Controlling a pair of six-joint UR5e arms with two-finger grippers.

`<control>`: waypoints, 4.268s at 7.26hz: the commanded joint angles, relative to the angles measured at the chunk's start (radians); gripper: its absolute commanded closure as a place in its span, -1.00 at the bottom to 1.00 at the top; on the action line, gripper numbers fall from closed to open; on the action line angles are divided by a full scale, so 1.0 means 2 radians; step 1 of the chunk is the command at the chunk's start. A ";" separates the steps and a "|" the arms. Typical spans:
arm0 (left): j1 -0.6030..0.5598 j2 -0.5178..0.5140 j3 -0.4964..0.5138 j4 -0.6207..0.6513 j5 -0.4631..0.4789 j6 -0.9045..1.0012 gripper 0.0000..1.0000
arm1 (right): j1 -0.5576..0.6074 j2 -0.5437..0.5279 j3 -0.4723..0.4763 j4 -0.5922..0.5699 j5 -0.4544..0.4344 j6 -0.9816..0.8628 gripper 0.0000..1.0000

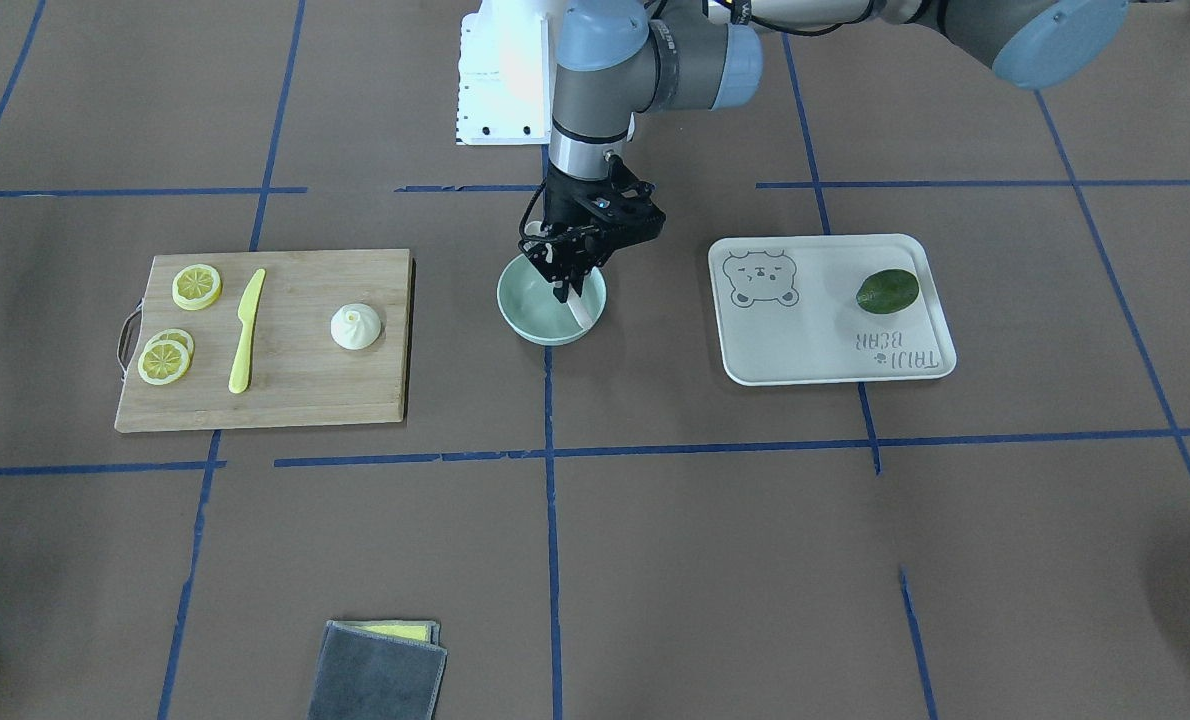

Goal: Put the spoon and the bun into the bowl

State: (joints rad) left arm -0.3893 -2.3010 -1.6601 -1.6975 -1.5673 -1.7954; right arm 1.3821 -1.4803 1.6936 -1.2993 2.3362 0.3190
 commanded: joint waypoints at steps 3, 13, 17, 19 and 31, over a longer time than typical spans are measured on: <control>0.000 0.006 -0.004 0.001 0.002 0.042 -0.71 | 0.000 -0.002 0.002 0.000 0.001 0.000 -1.00; -0.521 0.302 -0.050 0.006 -0.350 0.984 -1.00 | -0.061 0.008 0.110 -0.001 0.015 0.054 -1.00; -0.613 0.366 0.011 0.104 -0.353 0.993 -1.00 | -0.196 0.047 0.146 -0.005 -0.075 0.201 -1.00; -0.612 0.363 0.009 0.105 -0.353 0.991 -1.00 | -0.328 0.086 0.123 -0.006 -0.216 0.270 -1.00; -0.612 0.363 0.010 0.099 -0.380 0.990 -1.00 | -0.438 0.122 0.069 -0.045 -0.328 0.326 1.00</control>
State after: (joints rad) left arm -1.6137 -1.5747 -1.6390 -1.4987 -2.3226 0.1841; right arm 0.5063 -1.2391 1.8247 -1.3873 1.6797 0.9717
